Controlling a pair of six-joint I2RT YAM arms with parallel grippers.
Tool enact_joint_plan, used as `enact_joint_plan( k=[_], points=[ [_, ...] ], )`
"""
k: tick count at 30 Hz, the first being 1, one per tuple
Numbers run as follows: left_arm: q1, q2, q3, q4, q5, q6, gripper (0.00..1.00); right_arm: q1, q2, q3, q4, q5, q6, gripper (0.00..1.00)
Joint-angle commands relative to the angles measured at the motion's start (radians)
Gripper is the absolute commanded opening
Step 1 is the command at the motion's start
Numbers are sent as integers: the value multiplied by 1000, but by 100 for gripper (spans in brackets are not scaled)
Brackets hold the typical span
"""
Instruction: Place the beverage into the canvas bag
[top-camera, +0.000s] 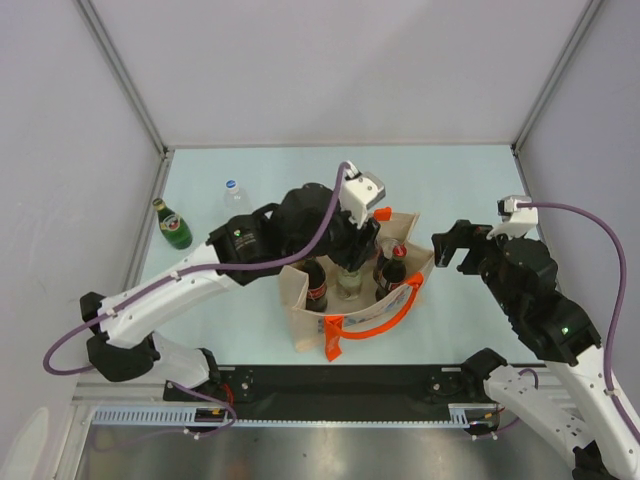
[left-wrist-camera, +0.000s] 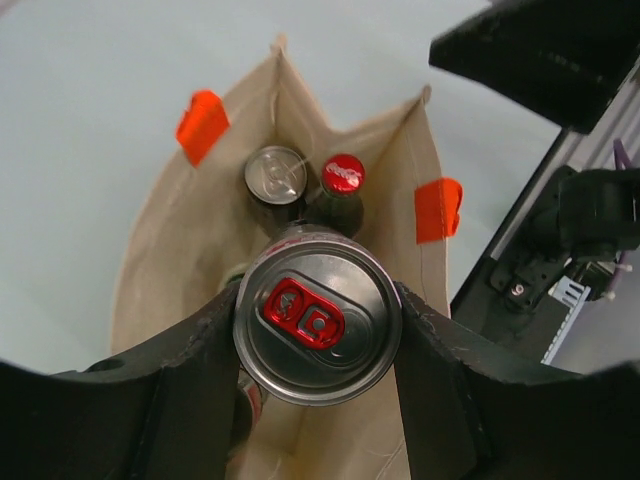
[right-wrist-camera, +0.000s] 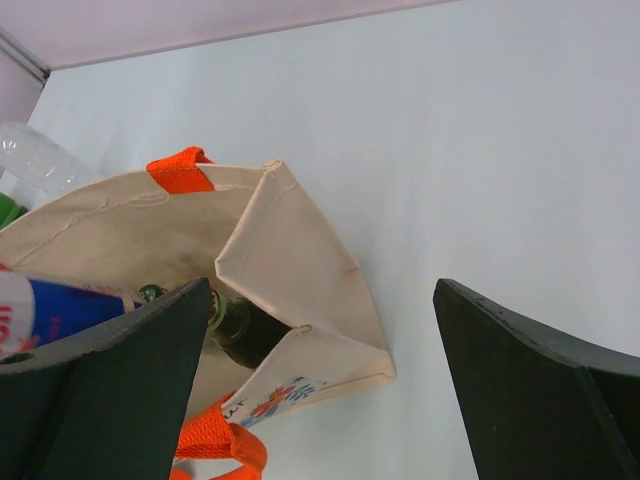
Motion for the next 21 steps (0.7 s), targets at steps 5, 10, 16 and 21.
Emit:
enact_joint_plan(
  k=[5, 10, 16, 21],
  points=[
    [-32, -37, -136, 229, 44, -67, 0, -1, -17, 7, 14, 29, 11, 100],
    [-40, -1, -152, 236, 50, -53, 0, -2, -30, 4, 8, 29, 0, 100],
    [-41, 45, -180, 273, 61, -44, 0, -2, -38, 8, 6, 32, -6, 100],
    [-41, 92, -179, 265, 52, -34, 0, -2, -40, 8, 5, 32, -11, 100]
  ],
)
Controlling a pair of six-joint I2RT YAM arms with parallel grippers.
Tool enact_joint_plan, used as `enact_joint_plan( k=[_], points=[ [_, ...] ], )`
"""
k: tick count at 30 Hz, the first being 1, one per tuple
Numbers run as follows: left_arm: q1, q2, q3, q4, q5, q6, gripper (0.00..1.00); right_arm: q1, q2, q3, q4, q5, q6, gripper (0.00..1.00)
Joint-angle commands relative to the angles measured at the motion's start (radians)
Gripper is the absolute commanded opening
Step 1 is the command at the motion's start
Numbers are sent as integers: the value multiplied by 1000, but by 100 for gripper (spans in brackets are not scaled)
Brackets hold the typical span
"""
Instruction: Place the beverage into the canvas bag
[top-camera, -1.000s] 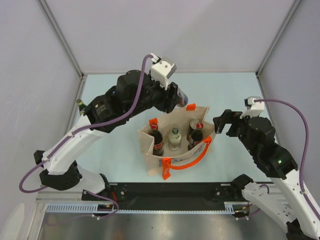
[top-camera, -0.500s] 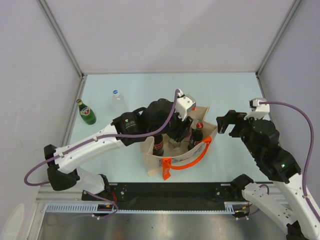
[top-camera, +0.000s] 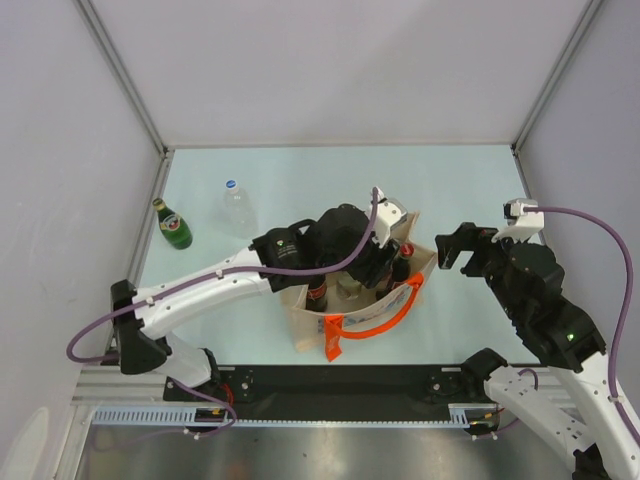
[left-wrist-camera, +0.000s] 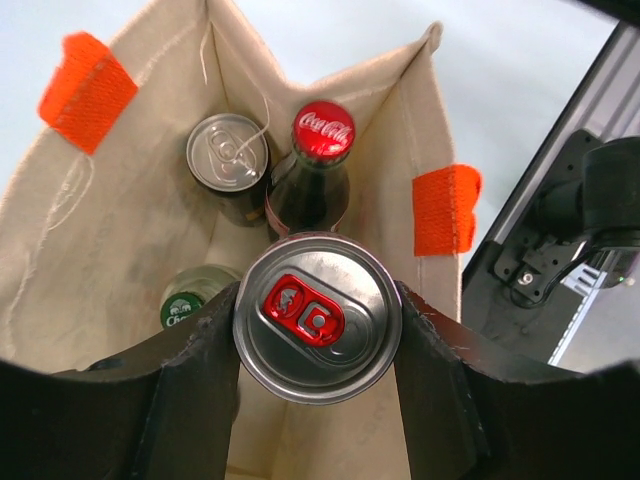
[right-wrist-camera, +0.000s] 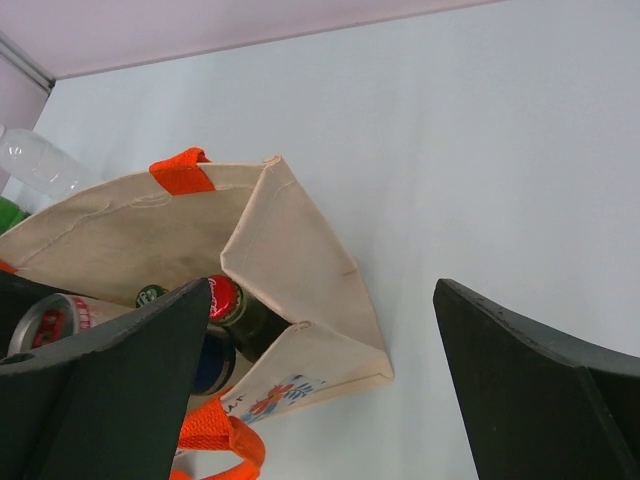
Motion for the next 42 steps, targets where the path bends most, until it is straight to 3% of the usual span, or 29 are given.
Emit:
enact_joint_plan(
  k=[1, 32, 42],
  points=[
    [-7, 16, 4, 114, 1, 7, 0, -2, -10, 10, 15, 25, -9, 100],
    [-7, 114, -149, 210, -18, -3, 1, -2, -22, -14, 13, 13, 9, 100],
    [-7, 148, -166, 219, 10, -23, 27, -2, -32, -5, 10, 13, -2, 100]
  ],
)
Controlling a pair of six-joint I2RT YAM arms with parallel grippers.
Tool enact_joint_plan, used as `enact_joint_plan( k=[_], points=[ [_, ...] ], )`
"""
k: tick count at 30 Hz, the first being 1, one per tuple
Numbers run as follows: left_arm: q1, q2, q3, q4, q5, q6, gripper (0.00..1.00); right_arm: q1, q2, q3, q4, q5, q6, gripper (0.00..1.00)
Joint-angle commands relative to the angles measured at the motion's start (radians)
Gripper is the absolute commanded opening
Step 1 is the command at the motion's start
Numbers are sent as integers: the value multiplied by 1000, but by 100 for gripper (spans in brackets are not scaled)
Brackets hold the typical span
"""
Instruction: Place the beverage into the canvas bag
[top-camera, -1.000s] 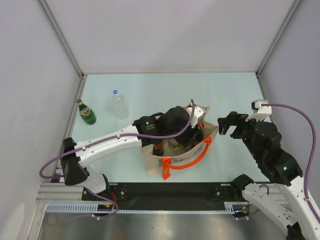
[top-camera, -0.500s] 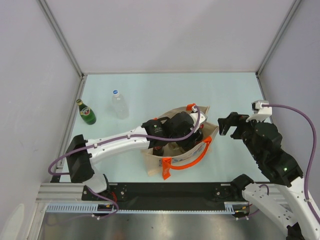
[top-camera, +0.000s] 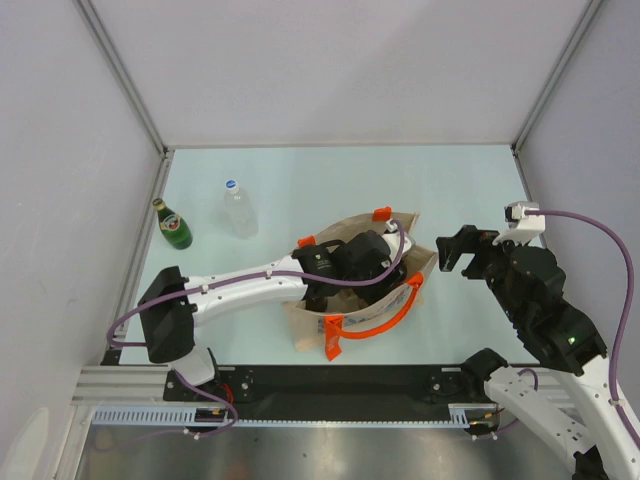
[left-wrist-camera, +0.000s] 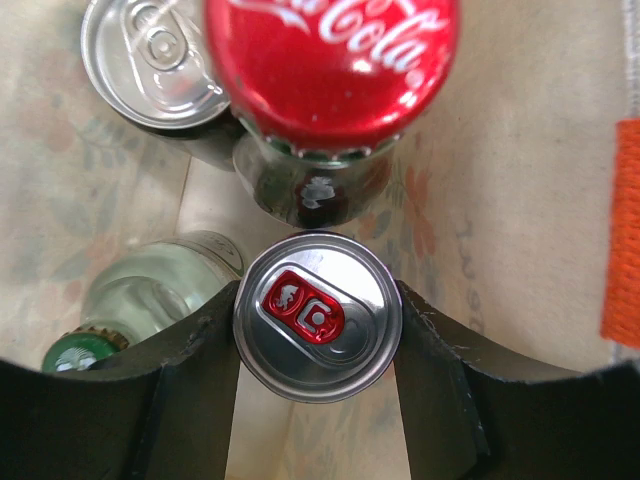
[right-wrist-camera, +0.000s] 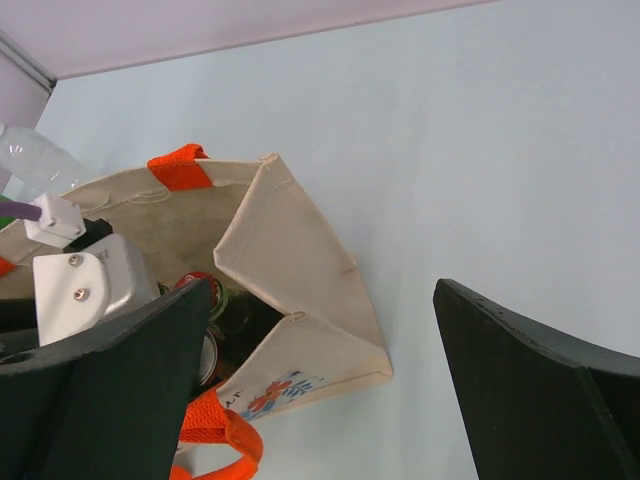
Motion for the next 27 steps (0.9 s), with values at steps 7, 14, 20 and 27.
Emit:
enact_joint_plan(
  k=[7, 14, 20, 27],
  points=[
    [-6, -34, 2, 102, 9, -28, 64, -2, -19, 8, 10, 15, -2, 100],
    [-6, -60, 11, 85, 1, -31, 71, -2, -20, 17, 13, 17, -5, 100],
    [-6, -88, 54, 43, -36, -17, 72, -2, -22, 22, 7, 17, -7, 100],
    [-4, -152, 177, -62, -131, 33, 79, -2, -28, 12, 1, 22, -8, 100]
  ],
)
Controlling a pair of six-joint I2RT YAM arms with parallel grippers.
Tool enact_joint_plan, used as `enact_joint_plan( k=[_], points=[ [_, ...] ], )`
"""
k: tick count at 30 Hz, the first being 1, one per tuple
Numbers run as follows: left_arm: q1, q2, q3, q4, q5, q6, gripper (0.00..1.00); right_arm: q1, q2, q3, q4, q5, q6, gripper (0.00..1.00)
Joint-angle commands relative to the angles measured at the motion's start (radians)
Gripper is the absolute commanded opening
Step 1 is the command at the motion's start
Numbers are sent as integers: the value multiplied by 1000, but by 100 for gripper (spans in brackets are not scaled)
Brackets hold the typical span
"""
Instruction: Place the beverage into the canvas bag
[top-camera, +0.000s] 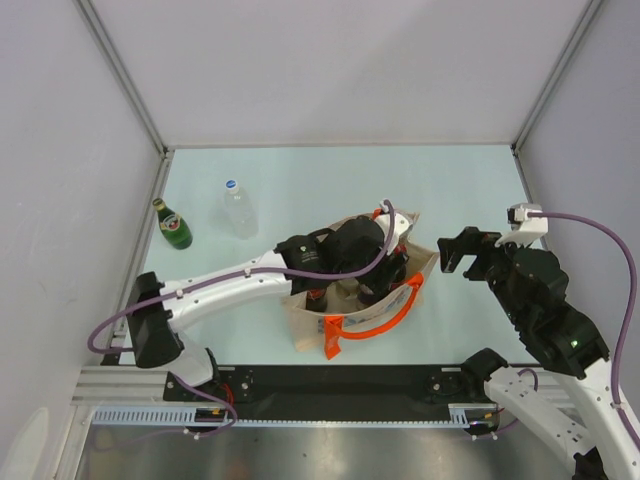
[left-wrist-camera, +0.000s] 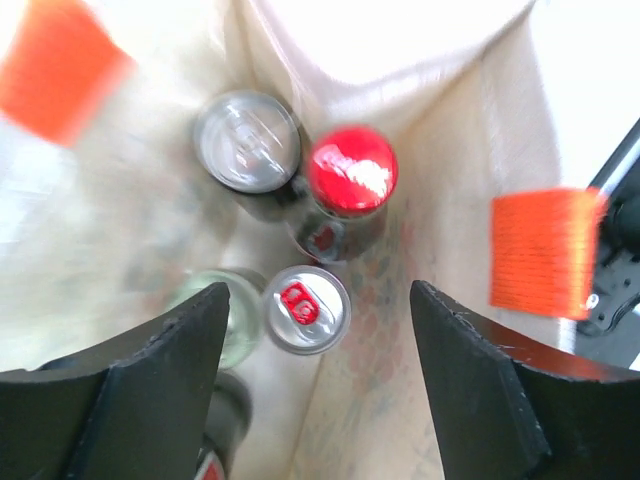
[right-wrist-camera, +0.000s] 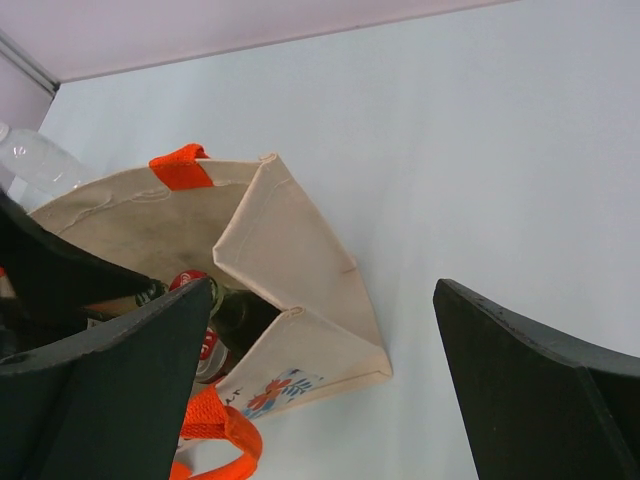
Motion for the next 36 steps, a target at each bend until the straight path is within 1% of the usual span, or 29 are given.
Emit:
enact_joint_plan(
  k=[1, 4, 6, 7, 8, 9, 10, 11, 13, 14, 15, 17, 18, 20, 21, 22, 23, 25, 26, 28, 29, 30, 31, 32, 33, 34, 36],
  points=[
    [-4, -112, 121, -49, -84, 42, 79, -2, -12, 11, 8, 21, -6, 100],
    [-4, -135, 179, -95, -163, 43, 79, -2, -8, 3, 12, 15, -5, 100],
    [-4, -155, 234, -143, -240, 33, 83, -2, -4, 2, 16, 15, -5, 100],
    [-2, -164, 248, -153, -266, 34, 85, -2, -4, 0, 22, 13, -6, 100],
    [-2, -182, 259, -166, -326, 42, 92, -2, 1, 0, 25, 13, -6, 100],
    [-4, -198, 263, -167, -354, 51, 94, -2, 10, 2, 28, 10, -6, 100],
    [-4, -211, 260, -166, -392, 63, 97, -2, 16, 3, 34, 3, -5, 100],
    [-4, -240, 254, -166, -468, 83, 100, -3, 19, 5, 35, 1, -3, 100],
    [11, -265, 228, -164, -545, 106, 100, -2, 34, 11, 38, -6, 5, 100],
    [22, -296, 216, -164, -571, 108, 100, -2, 39, 12, 36, -10, 6, 100],
    [59, -308, 190, -163, -590, 106, 99, -2, 47, 12, 39, -11, 6, 100],
    [115, -348, 162, -164, -564, 80, 100, -2, 48, 9, 44, -14, 12, 100],
    [193, -388, 129, -164, -509, 63, 100, -2, 50, 6, 47, -14, 12, 100],
    [282, -429, 93, -158, -443, 13, 100, -2, 47, -3, 54, -14, 12, 100],
    [371, -470, 57, -152, -415, 0, 100, -2, 48, -5, 56, -17, 11, 100],
    [410, -486, 37, -146, -389, -19, 100, -2, 47, -8, 59, -16, 8, 100],
    [483, -503, 18, -134, -383, -27, 100, -2, 47, -15, 61, -16, 3, 100],
    [551, -538, -31, -117, -381, -47, 100, -2, 47, -17, 62, -14, -3, 100],
    [623, -546, -49, -114, -380, -56, 100, -2, 45, -15, 62, -19, -5, 100],
    [703, -554, -85, -117, -377, -95, 99, -2, 41, -9, 61, -40, 0, 100],
    [784, -555, -112, -115, -371, -104, 99, -2, 38, -6, 65, -48, 3, 100],
    [832, -555, -124, -114, -354, -118, 99, -2, 36, -9, 73, -63, 3, 100],
    [881, -548, -135, -112, -305, -127, 98, -2, 30, -8, 77, -69, 3, 100],
    [981, -543, -157, -109, -282, -135, 98, -2, 27, -8, 81, -82, 3, 100],
    [1029, -537, -170, -89, -256, -139, 97, -2, 25, -9, 82, -86, 3, 100],
    [1110, -522, -180, -82, -221, -141, 97, -2, 24, -9, 87, -91, 2, 100],
    [1172, -500, -195, -68, -213, -147, 96, -2, 19, -15, 90, -97, 0, 100]
  ],
)
